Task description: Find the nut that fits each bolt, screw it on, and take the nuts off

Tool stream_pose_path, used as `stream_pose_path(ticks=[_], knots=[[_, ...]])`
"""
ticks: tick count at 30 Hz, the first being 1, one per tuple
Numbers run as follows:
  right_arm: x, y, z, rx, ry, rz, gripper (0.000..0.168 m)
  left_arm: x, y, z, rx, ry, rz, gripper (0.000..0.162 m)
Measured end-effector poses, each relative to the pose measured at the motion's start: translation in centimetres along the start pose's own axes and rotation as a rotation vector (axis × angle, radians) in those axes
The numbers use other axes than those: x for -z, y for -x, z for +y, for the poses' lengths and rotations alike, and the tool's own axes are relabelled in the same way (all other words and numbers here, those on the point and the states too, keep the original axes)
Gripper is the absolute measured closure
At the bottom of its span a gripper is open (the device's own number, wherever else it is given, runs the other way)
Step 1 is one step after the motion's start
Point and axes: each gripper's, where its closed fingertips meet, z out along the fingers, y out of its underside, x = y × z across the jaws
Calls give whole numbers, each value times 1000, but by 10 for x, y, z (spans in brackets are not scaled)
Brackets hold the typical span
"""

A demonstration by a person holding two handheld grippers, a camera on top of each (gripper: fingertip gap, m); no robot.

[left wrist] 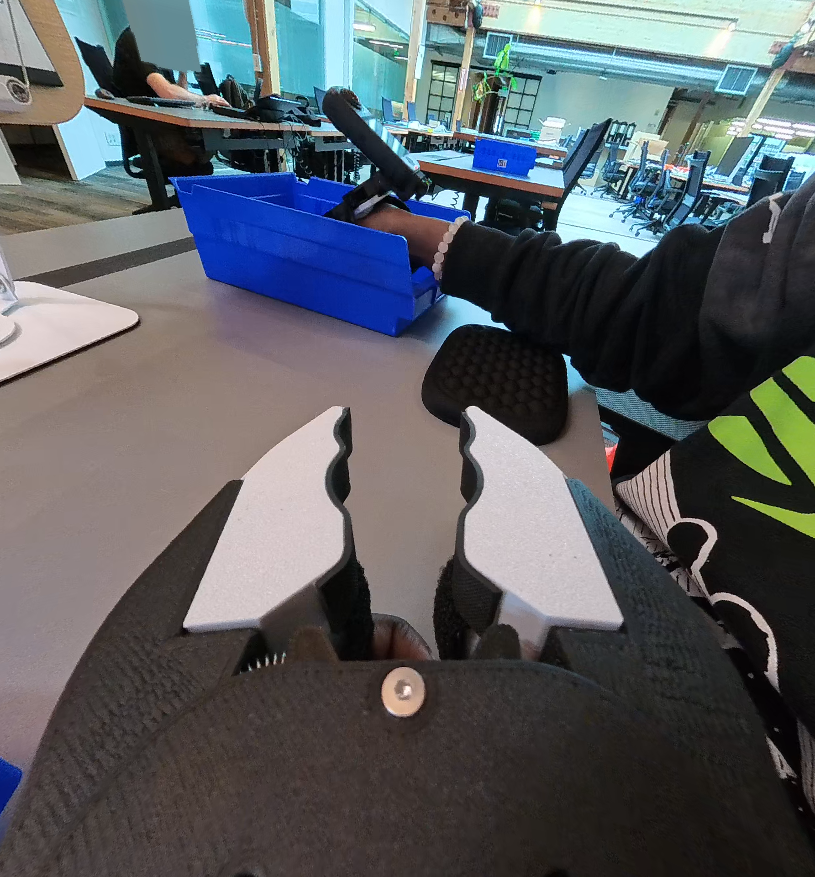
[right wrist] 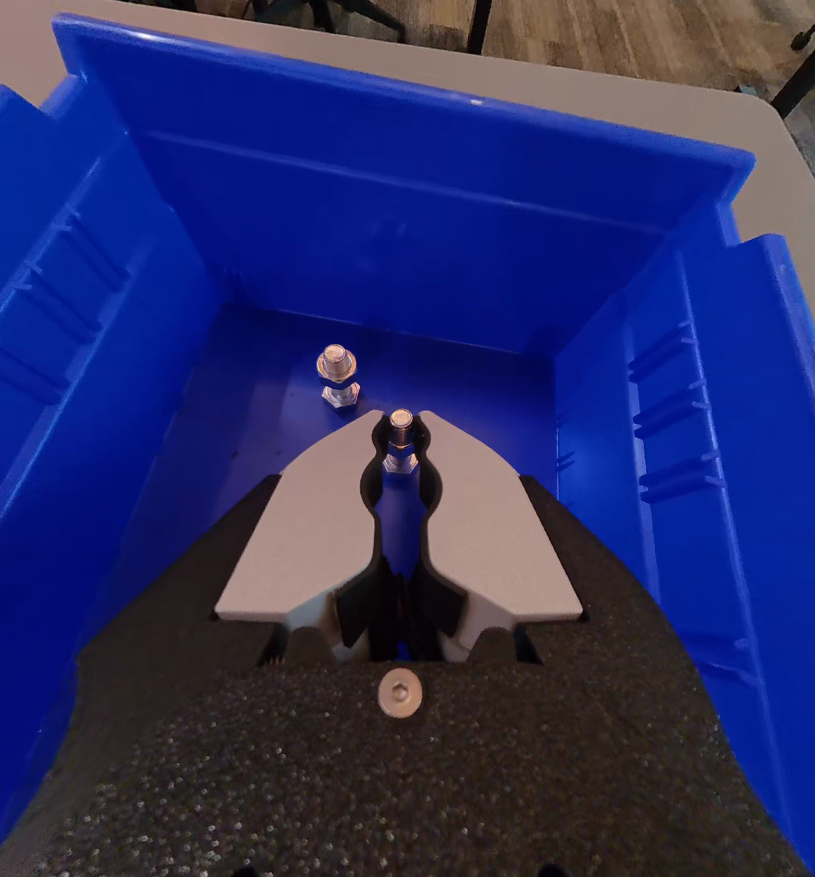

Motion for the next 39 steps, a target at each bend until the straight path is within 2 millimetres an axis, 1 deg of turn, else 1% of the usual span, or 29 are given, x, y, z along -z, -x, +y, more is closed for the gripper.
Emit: stream_pose_path(ticks=[1, 4, 7, 9, 11, 12, 14, 16, 17, 19, 21, 23, 25, 27, 29, 31, 32, 34, 35, 37, 39], knots=[[0, 0, 0, 4, 2, 0, 158, 0, 0, 0, 1, 0, 0, 118], [3, -1, -3, -10, -4, 1, 151, 0, 0, 0, 2, 1, 0, 118], [14, -2, -14, -37, -48, -2, 144, 0, 0, 0, 2, 2, 0, 118], [30, 3, -28, -38, -111, -4, 139, 0, 0, 0, 3, 0, 0, 118], [56, 16, -46, -31, -195, -25, 130, 0, 0, 0, 4, -1, -1, 118], [73, 26, -56, -25, -245, -46, 126, 0, 1, 0, 4, -2, -3, 118], [111, 54, -73, -4, -354, -113, 118, 1, 1, -1, 1, -7, -10, 118], [153, 88, -81, 28, -464, -202, 117, 2, 2, -4, -3, -21, -25, 118], [174, 106, -81, 46, -518, -250, 118, 3, 3, -6, -5, -36, -34, 118], [211, 141, -74, 89, -603, -349, 120, 7, 5, -11, -1, -69, -54, 119], [238, 173, -58, 134, -658, -454, 124, 10, 7, -16, 23, -78, -65, 119], [255, 198, -38, 164, -680, -543, 125, 16, 9, -20, 36, -48, -79, 119], [261, 215, -16, 181, -671, -614, 127, 27, 17, -29, 23, -15, -120, 119], [258, 227, 7, 224, -641, -659, 128, 43, 30, -40, -4, 31, -186, 119], [251, 236, 29, 287, -602, -702, 129, 63, 49, -49, -48, 125, -253, 121], [244, 243, 48, 325, -550, -758, 129, 88, 78, -52, -93, 286, -342, 123], [242, 244, 55, 333, -535, -774, 129, 100, 93, -50, -109, 384, -370, 123], [240, 245, 60, 335, -536, -790, 129, 125, 128, -49, -114, 546, -441, 124], [241, 245, 60, 327, -546, -799, 129, 136, 143, -45, -107, 633, -455, 124], [244, 243, 57, 307, -569, -812, 129, 156, 170, -32, -74, 817, -461, 124], [245, 242, 57, 295, -572, -824, 129, 171, 199, -16, -1, 948, -481, 124]])
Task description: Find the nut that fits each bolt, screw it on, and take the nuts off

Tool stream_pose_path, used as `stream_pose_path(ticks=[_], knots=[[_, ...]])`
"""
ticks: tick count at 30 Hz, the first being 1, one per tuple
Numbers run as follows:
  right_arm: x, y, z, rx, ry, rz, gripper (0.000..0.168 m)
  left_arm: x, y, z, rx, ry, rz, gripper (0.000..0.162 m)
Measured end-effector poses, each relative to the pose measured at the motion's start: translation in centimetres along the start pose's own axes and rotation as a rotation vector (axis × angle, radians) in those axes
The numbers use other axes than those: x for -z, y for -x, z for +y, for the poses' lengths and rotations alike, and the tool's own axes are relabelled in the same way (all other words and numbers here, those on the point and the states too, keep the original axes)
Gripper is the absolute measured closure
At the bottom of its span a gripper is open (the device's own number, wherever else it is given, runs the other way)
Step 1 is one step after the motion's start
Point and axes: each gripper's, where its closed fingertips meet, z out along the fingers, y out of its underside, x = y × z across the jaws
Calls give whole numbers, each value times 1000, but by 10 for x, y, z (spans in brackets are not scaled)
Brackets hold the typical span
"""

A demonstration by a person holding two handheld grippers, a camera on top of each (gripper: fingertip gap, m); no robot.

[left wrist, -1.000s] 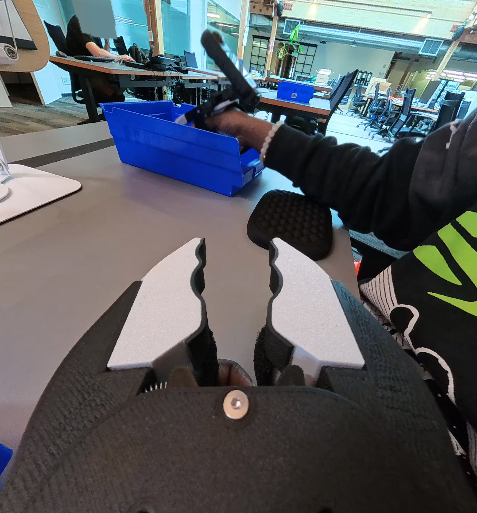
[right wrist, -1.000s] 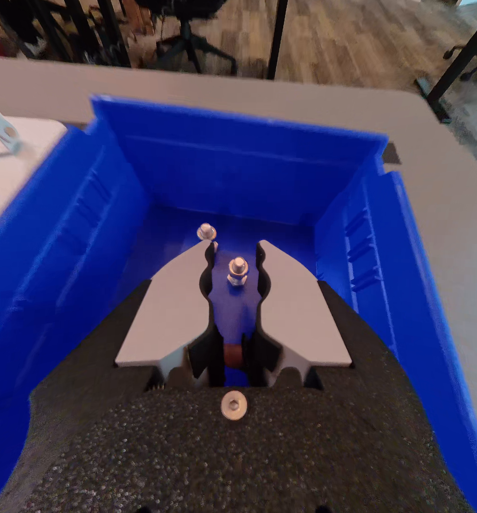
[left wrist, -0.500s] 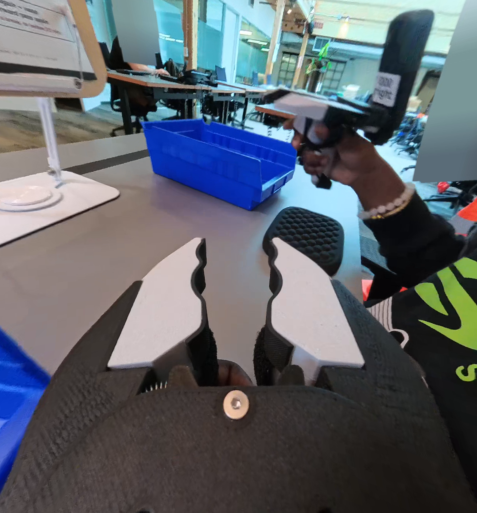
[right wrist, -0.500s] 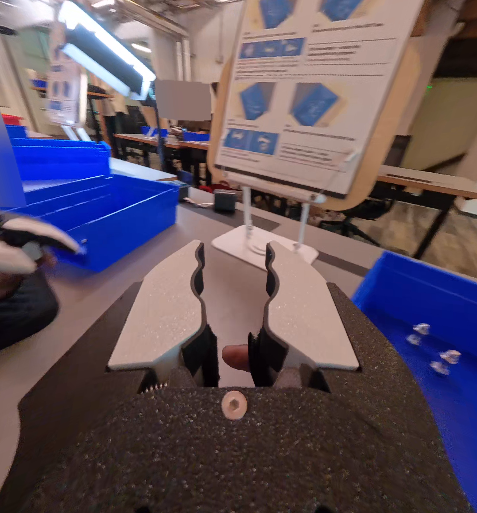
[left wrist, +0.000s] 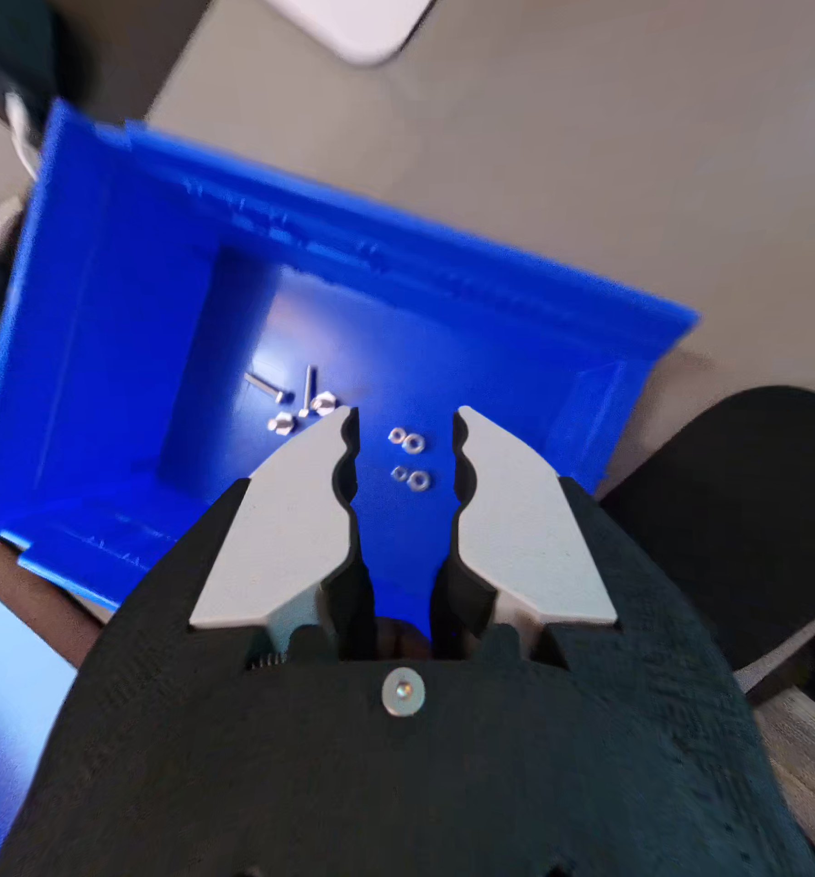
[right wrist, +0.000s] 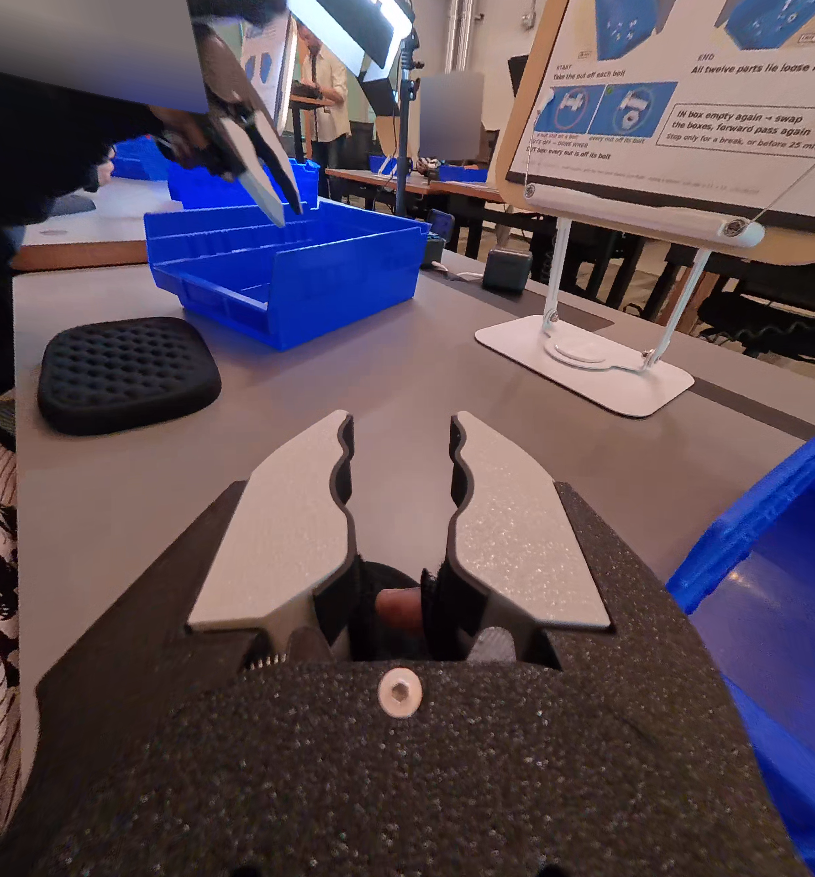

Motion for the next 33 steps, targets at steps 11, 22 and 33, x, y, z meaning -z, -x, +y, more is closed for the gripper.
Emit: stream_pose_path(ticks=[11, 22, 33], knots=[[-1, 1, 3, -13, 9, -19, 130, -67, 56, 34, 133, 264, 79, 137], [-1, 0, 3, -15, 11, -17, 130, -90, 60, 40, 118, 319, 73, 146], [-1, -2, 4, -21, 11, -8, 130, -75, 53, 33, 59, 334, 72, 153]])
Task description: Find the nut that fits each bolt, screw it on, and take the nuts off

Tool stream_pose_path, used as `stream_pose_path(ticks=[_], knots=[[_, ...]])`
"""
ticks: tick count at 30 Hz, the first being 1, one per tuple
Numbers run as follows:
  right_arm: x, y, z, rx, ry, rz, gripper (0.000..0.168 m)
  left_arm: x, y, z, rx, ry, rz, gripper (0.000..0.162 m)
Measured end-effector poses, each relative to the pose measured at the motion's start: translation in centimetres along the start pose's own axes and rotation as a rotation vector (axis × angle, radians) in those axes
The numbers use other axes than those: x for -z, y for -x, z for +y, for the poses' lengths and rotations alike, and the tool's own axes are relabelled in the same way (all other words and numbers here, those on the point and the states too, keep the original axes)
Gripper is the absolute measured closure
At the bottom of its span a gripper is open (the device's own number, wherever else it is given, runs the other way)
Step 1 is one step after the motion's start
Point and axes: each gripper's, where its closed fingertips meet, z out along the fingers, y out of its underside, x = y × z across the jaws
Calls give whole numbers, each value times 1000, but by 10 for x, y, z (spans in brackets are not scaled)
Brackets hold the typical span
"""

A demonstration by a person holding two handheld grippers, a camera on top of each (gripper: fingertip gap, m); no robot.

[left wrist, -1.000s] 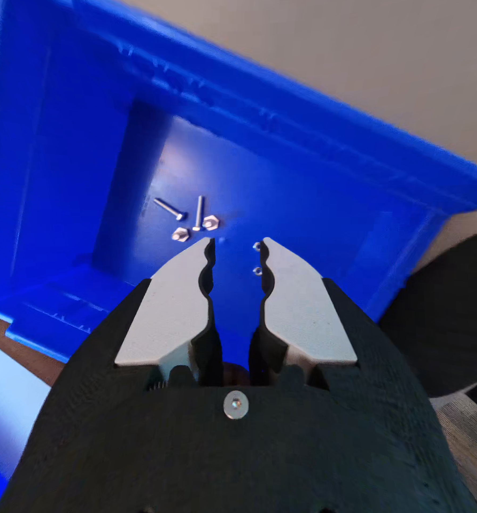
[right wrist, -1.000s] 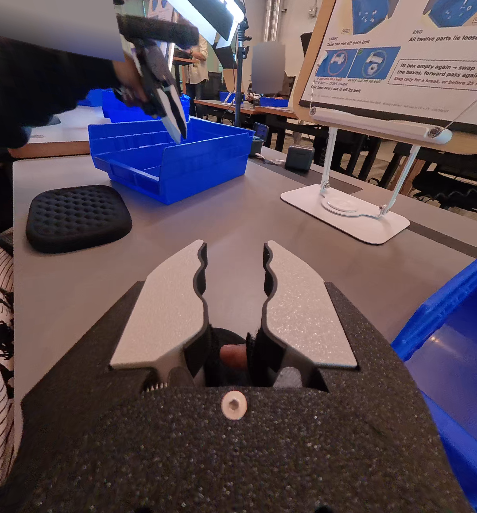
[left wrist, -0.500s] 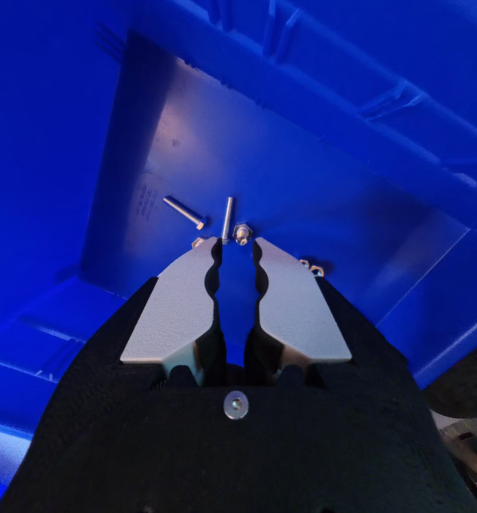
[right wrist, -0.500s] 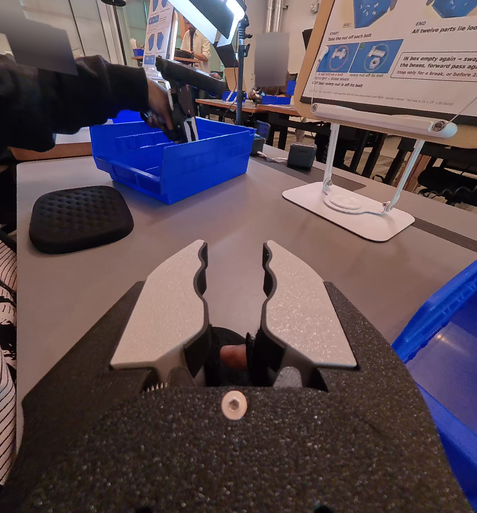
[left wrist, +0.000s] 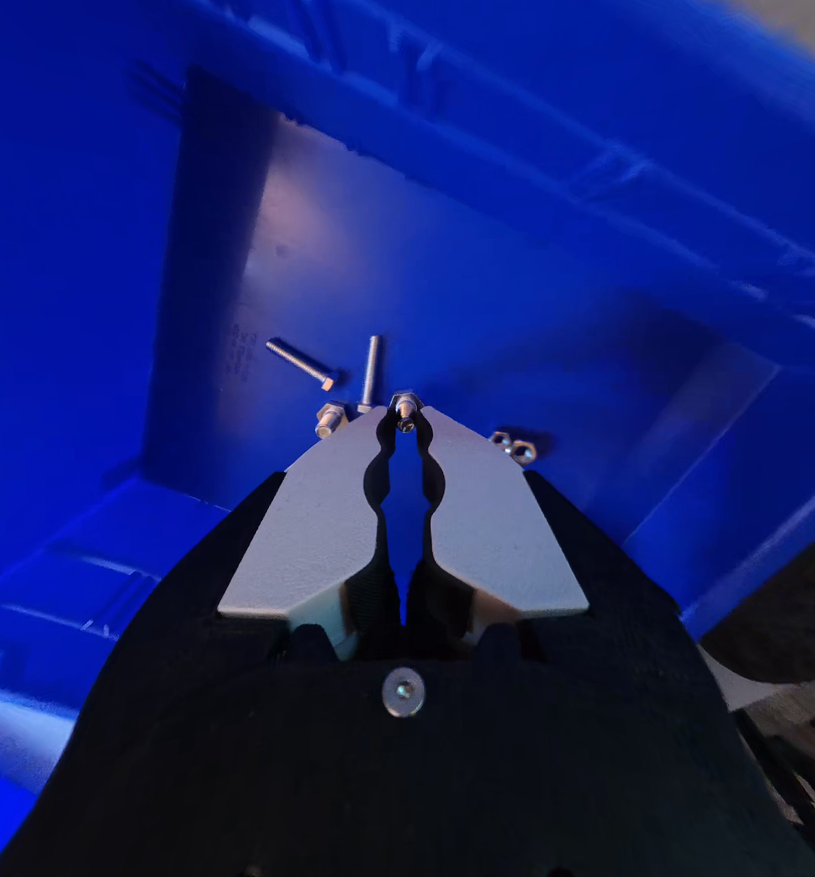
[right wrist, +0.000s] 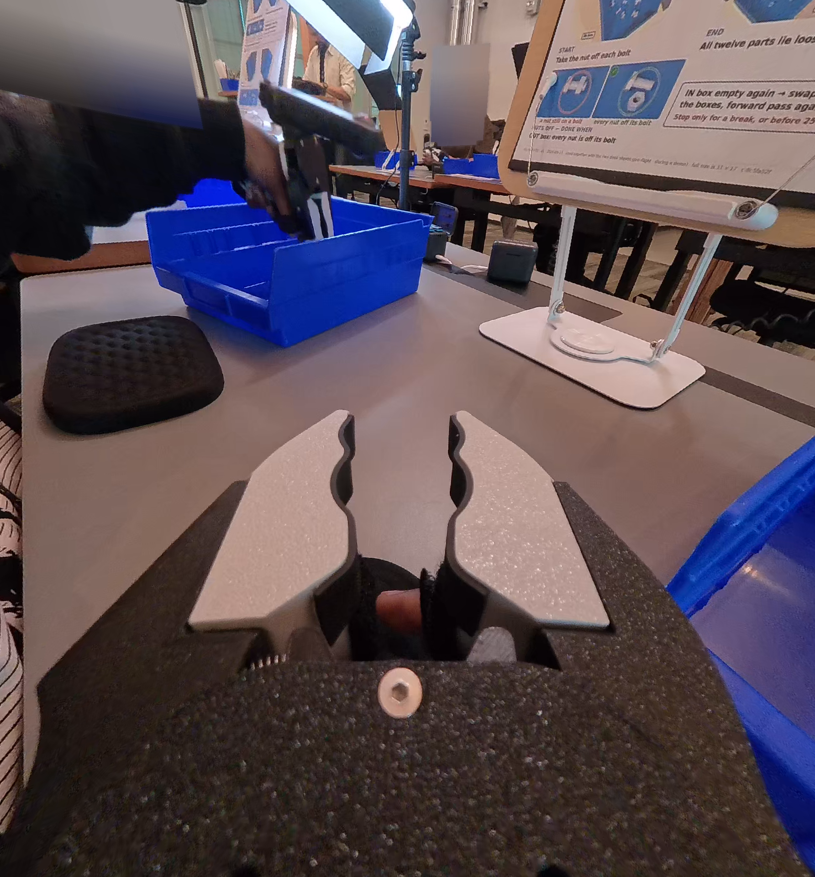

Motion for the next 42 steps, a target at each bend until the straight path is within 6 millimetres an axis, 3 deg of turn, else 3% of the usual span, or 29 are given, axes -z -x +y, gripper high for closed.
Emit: stream_pose_path(ticks=[7, 10, 13, 16, 19, 23, 30, 42], knots=[[-2, 1, 3, 15, 22, 2, 130, 72, -50, -31, -201, -136, -88, 154], [-2, 2, 3, 24, 22, 3, 131, 97, -92, -48, -337, -194, -105, 154], [-2, 2, 3, 26, 22, 2, 131, 103, -138, -59, -484, -205, -112, 154], [-2, 3, 3, 29, 20, 1, 131, 93, -182, -68, -603, -205, -82, 154], [-2, 2, 2, 26, 13, 0, 132, 71, -222, -70, -699, -179, -17, 154], [-2, 3, 2, 28, 12, 0, 132, 36, -255, -70, -752, -132, 60, 154], [-2, 3, 3, 35, 17, -2, 132, -5, -273, -67, -735, -65, 103, 154], [-2, 4, 2, 39, 15, 1, 132, -18, -275, -65, -696, -46, 130, 152]])
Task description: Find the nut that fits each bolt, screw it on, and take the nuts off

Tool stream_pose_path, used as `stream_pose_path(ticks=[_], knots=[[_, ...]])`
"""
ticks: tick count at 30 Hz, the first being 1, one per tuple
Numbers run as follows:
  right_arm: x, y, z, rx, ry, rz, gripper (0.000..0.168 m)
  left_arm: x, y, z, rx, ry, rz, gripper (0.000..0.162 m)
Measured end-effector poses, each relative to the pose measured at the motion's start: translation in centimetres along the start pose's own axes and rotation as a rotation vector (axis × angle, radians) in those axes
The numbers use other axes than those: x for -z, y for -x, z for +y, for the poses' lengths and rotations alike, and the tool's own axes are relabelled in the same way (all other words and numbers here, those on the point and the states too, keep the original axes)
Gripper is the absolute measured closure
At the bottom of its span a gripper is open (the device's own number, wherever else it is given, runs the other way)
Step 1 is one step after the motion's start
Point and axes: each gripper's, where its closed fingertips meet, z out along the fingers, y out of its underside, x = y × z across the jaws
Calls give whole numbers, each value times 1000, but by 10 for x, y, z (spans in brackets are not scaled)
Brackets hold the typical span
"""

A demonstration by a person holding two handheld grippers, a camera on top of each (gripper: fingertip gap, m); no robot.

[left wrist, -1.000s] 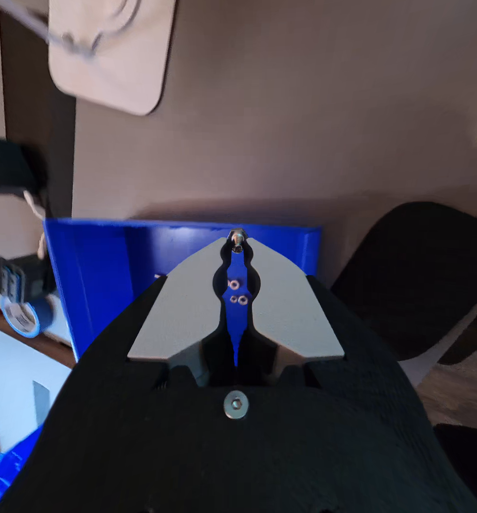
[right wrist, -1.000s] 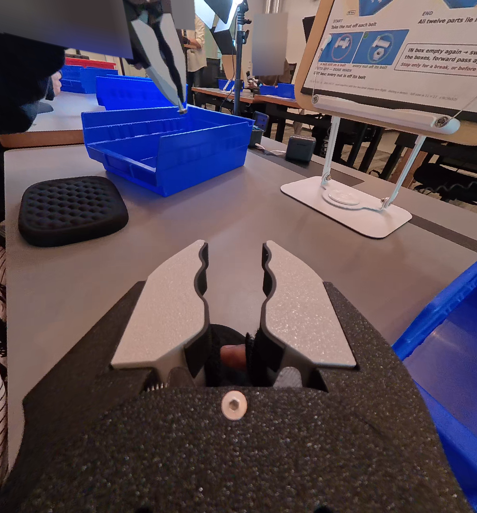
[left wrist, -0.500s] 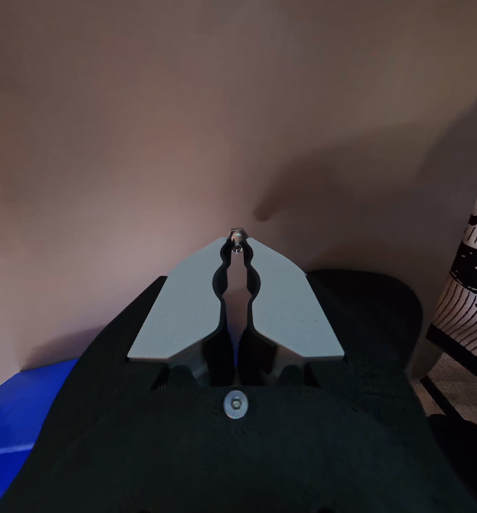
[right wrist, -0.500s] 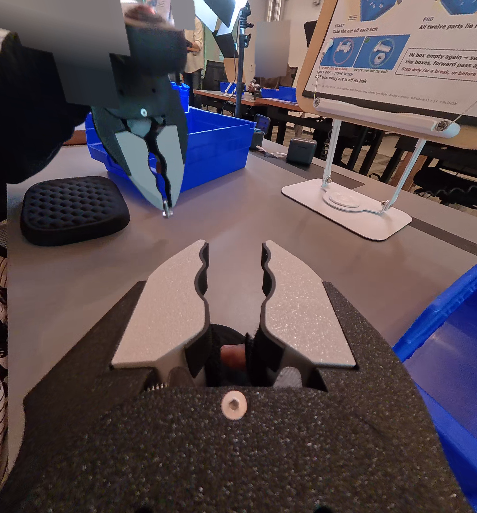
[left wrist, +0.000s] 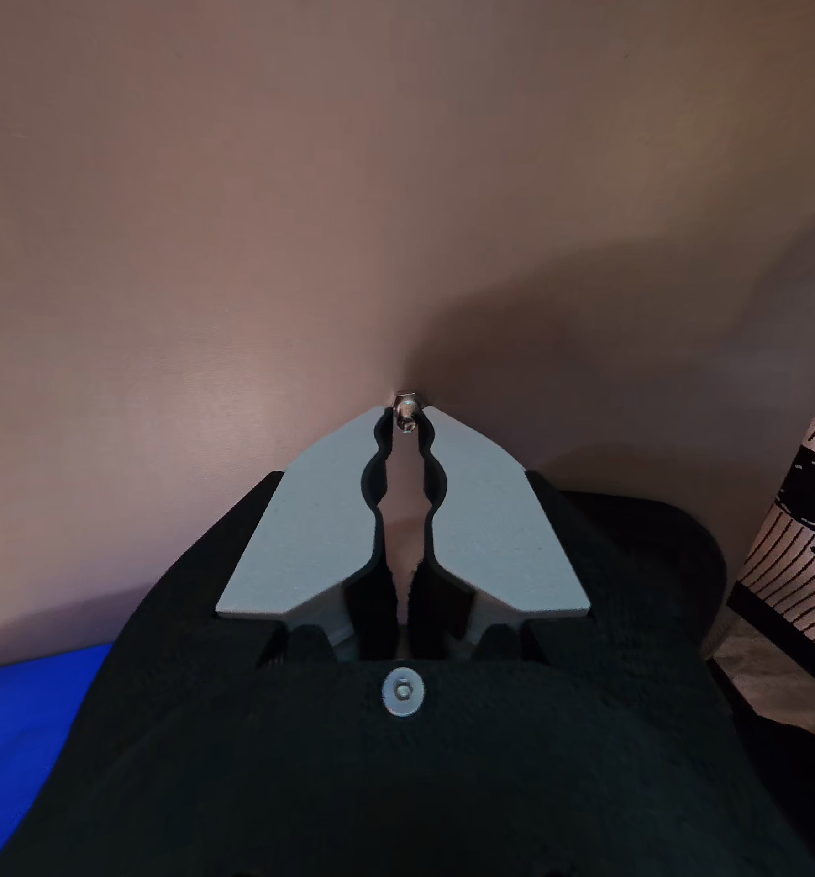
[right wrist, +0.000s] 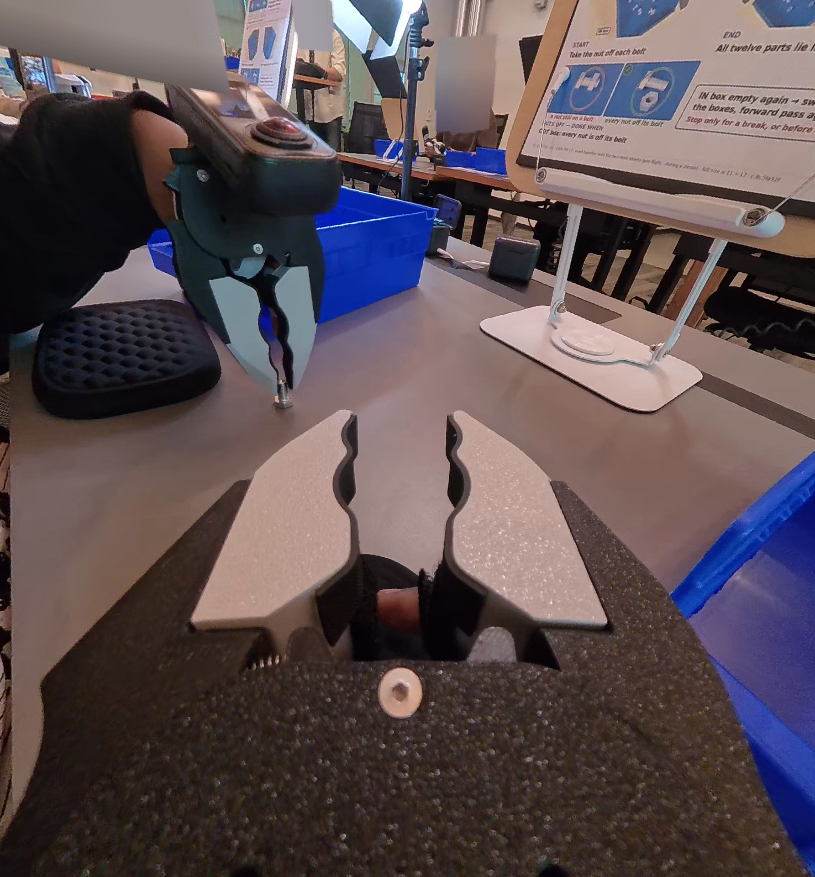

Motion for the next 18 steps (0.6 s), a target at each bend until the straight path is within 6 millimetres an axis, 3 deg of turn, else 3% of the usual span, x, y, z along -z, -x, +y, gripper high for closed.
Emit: stream_pose_path(ticks=[5, 9, 13, 18], knots=[[0, 0, 0, -5, -4, 0, 132, 16, 2, -4, 66, -83, 26, 132], [1, -1, -1, -7, -7, -1, 132, 55, 7, 5, 86, -182, 17, 125], [1, -1, -1, -11, -9, -2, 133, 100, 23, 33, 155, -285, -33, 125], [0, -1, 0, -8, -8, 0, 133, 117, 46, 90, 298, -251, -104, 126]])
